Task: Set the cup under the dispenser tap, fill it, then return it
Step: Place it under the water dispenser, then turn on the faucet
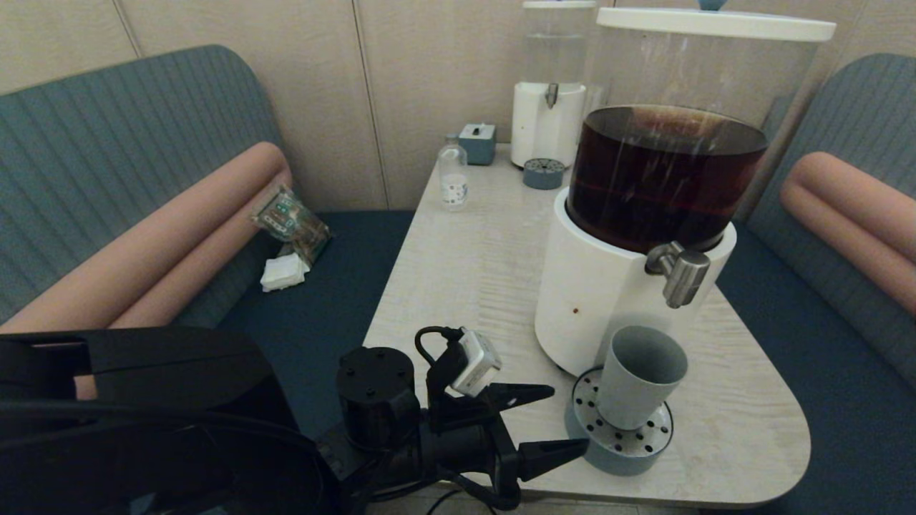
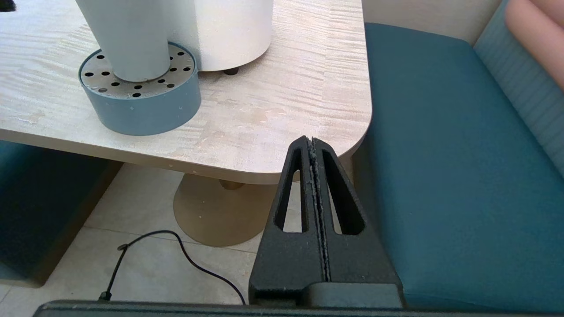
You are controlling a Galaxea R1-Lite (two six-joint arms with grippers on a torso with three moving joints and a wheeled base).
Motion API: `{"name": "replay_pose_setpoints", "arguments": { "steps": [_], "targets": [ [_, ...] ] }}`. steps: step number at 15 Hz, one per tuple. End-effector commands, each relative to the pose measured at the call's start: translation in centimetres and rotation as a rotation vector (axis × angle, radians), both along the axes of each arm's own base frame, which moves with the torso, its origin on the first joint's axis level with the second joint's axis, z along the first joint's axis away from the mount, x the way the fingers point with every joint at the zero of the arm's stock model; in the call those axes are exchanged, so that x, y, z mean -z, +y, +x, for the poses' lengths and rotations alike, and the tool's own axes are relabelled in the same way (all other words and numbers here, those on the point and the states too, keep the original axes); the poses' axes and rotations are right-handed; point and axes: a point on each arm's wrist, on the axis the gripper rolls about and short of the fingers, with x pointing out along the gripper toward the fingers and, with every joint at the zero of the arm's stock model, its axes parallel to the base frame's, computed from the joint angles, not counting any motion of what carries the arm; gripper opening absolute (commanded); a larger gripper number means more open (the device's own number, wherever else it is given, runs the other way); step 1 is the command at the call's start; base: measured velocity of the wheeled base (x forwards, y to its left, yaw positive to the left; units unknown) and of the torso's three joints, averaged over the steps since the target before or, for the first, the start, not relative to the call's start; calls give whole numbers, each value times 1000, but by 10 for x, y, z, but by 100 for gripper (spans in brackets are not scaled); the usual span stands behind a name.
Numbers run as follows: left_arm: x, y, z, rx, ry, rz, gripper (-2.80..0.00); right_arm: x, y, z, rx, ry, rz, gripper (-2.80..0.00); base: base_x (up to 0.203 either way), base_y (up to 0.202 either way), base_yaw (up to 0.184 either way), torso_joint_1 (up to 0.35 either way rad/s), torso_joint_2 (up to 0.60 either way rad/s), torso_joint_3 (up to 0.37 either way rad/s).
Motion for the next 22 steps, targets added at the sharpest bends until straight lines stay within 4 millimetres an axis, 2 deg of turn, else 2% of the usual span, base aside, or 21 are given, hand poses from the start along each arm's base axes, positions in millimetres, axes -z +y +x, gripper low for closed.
{"name": "replay_pose_setpoints", "arguments": {
  "steps": [1, 6, 13, 22],
  "targets": [
    [-1, -1, -1, 7, -4, -5, -280, 0, 0, 0, -1, 1, -1, -280, 0, 0, 0, 0, 0, 0],
    [9, -9, 3, 15, 6, 4, -280, 0, 0, 0, -1, 0, -1, -280, 0, 0, 0, 0, 0, 0],
    [22, -37, 13, 51, -7, -17, -280, 0, 0, 0, -1, -1, -1, -280, 0, 0, 0, 0, 0, 0],
    [27, -46, 21, 53, -14, -28, -280, 0, 0, 0, -1, -1, -1, -280, 0, 0, 0, 0, 0, 0]
  ]
}}
